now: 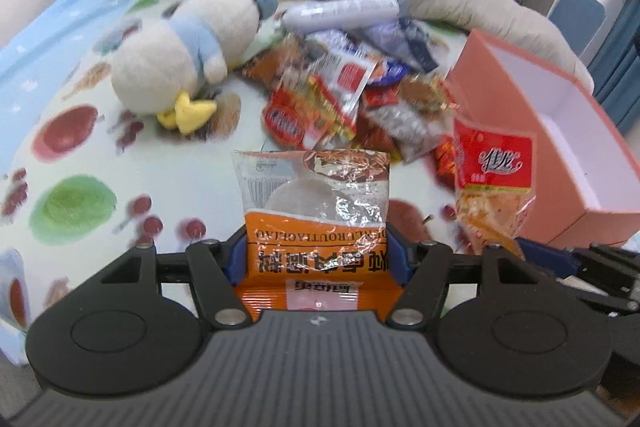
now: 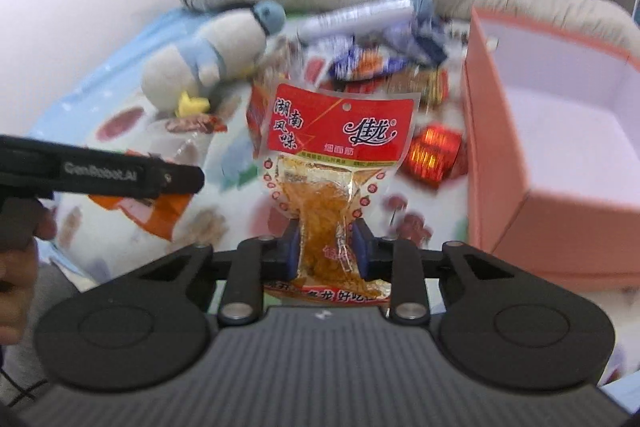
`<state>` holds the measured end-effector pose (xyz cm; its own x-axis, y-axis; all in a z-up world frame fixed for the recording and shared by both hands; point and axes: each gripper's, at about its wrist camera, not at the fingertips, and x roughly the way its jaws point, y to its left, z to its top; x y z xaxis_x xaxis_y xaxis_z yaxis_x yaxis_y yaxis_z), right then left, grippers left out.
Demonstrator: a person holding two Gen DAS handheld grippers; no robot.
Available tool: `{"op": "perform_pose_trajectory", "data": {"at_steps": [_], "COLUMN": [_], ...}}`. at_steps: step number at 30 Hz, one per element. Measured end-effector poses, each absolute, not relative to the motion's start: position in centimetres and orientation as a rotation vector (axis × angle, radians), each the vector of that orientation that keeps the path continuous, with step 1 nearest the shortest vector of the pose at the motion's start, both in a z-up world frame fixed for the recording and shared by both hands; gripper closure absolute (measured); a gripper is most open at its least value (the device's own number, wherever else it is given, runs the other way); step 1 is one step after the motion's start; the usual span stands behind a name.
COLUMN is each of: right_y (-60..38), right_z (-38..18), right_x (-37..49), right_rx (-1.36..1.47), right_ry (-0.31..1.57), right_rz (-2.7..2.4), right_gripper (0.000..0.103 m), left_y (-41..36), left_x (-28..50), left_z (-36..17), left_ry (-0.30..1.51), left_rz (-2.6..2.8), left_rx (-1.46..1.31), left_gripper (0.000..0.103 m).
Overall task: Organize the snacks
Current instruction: 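Carry both packets into the pink box and open both tools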
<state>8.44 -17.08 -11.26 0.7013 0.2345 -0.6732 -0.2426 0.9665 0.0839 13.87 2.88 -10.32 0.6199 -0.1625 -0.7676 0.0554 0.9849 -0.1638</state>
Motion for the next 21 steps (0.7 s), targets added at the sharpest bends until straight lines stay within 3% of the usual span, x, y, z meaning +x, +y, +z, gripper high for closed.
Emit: {"op": "perform_pose_trajectory", "data": {"at_steps": [11,21], "right_y": [-22.9,-31.2], "right_z": [-2.5,-0.5], "right_x": [8.6,10.6], "right_rx": [0.022,0.045], "right_ry": [0.611,0.576], "right_rz": [0.2,0.076], "right_gripper": [0.073,0.073], "left_y": [-2.1,-12.7], "left_x": [15.1,19.1], "left_z": [-1.2,2.9], "left_ry": [0.785,0.745], "left_rz": [-0.194,-0.329], "left_rx": [-0.097,-0.054], "left_gripper": [0.033,0.033]}}
